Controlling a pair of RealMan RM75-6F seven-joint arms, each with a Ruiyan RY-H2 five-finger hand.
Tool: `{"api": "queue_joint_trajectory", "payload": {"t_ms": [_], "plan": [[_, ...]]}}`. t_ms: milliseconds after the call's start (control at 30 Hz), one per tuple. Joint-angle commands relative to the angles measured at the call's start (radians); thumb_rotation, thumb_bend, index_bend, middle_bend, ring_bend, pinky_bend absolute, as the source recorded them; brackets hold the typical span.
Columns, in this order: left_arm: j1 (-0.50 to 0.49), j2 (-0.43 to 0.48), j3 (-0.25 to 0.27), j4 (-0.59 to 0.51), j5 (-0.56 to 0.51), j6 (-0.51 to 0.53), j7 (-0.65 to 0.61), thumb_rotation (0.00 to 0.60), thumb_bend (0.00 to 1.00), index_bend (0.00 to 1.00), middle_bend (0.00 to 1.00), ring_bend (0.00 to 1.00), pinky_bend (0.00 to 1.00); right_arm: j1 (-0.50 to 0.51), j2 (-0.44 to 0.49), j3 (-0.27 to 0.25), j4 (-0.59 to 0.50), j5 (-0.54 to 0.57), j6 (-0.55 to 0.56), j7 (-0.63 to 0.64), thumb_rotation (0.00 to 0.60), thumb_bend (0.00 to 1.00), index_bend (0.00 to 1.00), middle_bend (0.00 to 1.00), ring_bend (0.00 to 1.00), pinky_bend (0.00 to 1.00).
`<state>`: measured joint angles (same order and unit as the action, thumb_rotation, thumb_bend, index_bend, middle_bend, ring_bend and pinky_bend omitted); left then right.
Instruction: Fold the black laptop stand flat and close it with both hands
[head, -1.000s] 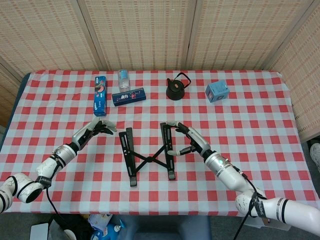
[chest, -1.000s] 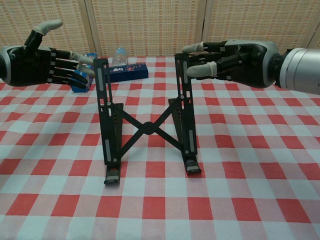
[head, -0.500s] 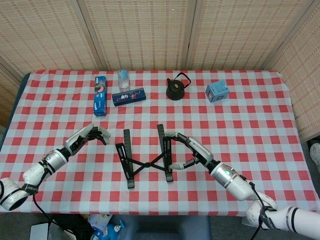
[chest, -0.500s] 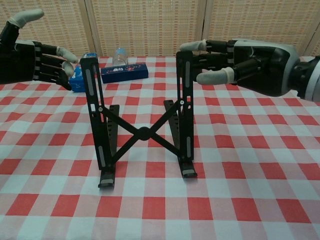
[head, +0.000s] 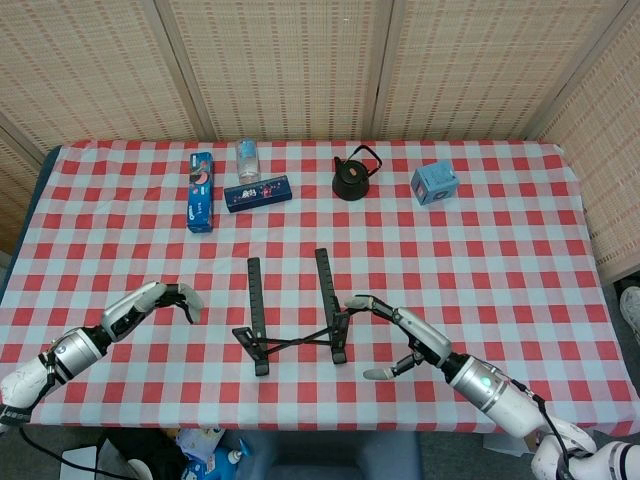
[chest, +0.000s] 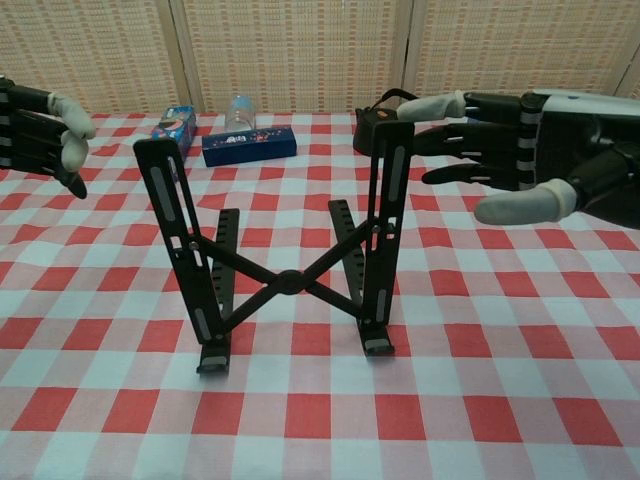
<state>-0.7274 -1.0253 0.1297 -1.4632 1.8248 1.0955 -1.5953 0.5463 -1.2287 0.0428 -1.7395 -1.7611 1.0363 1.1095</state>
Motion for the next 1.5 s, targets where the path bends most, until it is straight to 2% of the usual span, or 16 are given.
{"api": "queue_joint_trajectory", "payload": {"t_ms": [33, 167, 333, 433, 667, 800, 1033, 1100, 1200, 1267, 1367, 1500], "plan": [[0.013, 0.016, 0.019, -0.020, 0.012, 0.025, 0.056, 0.041, 0.17, 0.41, 0.50, 0.46, 0.35, -0.015, 0.011, -0.030, -0.013, -0.012, 0.032, -0.024, 0.600, 0.00, 0.15, 0.21, 0.02, 0.07], [0.028, 0.023, 0.032, -0.039, 0.015, 0.047, 0.130, 0.105, 0.17, 0.40, 0.50, 0.46, 0.35, -0.026, 0.016, -0.062, -0.028, -0.022, 0.067, -0.038, 0.600, 0.00, 0.15, 0.21, 0.02, 0.07], [0.041, 0.029, 0.053, -0.047, 0.028, 0.074, 0.183, 0.137, 0.17, 0.40, 0.50, 0.45, 0.35, -0.041, 0.028, -0.087, -0.043, -0.024, 0.114, -0.058, 0.600, 0.00, 0.15, 0.21, 0.02, 0.07], [0.050, 0.026, 0.055, -0.040, 0.019, 0.086, 0.212, 0.192, 0.17, 0.40, 0.50, 0.45, 0.35, -0.048, 0.039, -0.084, -0.050, -0.007, 0.135, -0.093, 0.600, 0.00, 0.15, 0.21, 0.02, 0.07], [0.067, 0.013, 0.046, -0.026, -0.002, 0.112, 0.282, 0.267, 0.17, 0.39, 0.50, 0.44, 0.35, -0.061, 0.071, -0.048, -0.082, 0.098, 0.136, -0.247, 0.600, 0.00, 0.15, 0.21, 0.02, 0.07], [0.079, 0.002, 0.042, -0.017, -0.008, 0.115, 0.388, 0.337, 0.17, 0.38, 0.50, 0.43, 0.35, -0.061, 0.089, -0.022, -0.119, 0.187, 0.107, -0.396, 0.600, 0.00, 0.15, 0.21, 0.03, 0.07], [0.096, -0.014, 0.034, -0.017, -0.023, 0.092, 0.622, 0.371, 0.17, 0.33, 0.47, 0.40, 0.35, -0.050, 0.089, 0.013, -0.170, 0.323, 0.056, -0.613, 0.600, 0.00, 0.15, 0.21, 0.04, 0.09], [0.106, -0.026, 0.023, -0.013, -0.037, 0.090, 0.711, 0.407, 0.17, 0.31, 0.45, 0.39, 0.35, -0.048, 0.089, 0.022, -0.182, 0.348, 0.051, -0.644, 0.600, 0.00, 0.15, 0.21, 0.04, 0.09], [0.122, -0.047, 0.006, -0.021, -0.058, 0.091, 0.842, 0.497, 0.17, 0.29, 0.43, 0.38, 0.35, -0.040, 0.094, 0.040, -0.195, 0.392, 0.035, -0.689, 0.600, 0.00, 0.15, 0.21, 0.04, 0.09], [0.128, -0.060, 0.000, -0.033, -0.068, 0.086, 0.898, 0.516, 0.17, 0.29, 0.43, 0.38, 0.35, -0.031, 0.097, 0.052, -0.205, 0.427, 0.018, -0.722, 0.600, 0.00, 0.15, 0.21, 0.04, 0.09], [0.133, -0.081, -0.013, -0.045, -0.083, 0.082, 0.961, 0.514, 0.17, 0.30, 0.44, 0.39, 0.41, -0.016, 0.096, 0.068, -0.220, 0.471, 0.002, -0.785, 0.600, 0.00, 0.15, 0.21, 0.06, 0.11], [0.136, -0.119, -0.036, -0.043, -0.103, 0.080, 1.040, 0.518, 0.17, 0.33, 0.57, 0.52, 0.63, -0.001, 0.084, 0.093, -0.245, 0.536, 0.007, -0.887, 0.600, 0.00, 0.15, 0.21, 0.07, 0.13]]}}
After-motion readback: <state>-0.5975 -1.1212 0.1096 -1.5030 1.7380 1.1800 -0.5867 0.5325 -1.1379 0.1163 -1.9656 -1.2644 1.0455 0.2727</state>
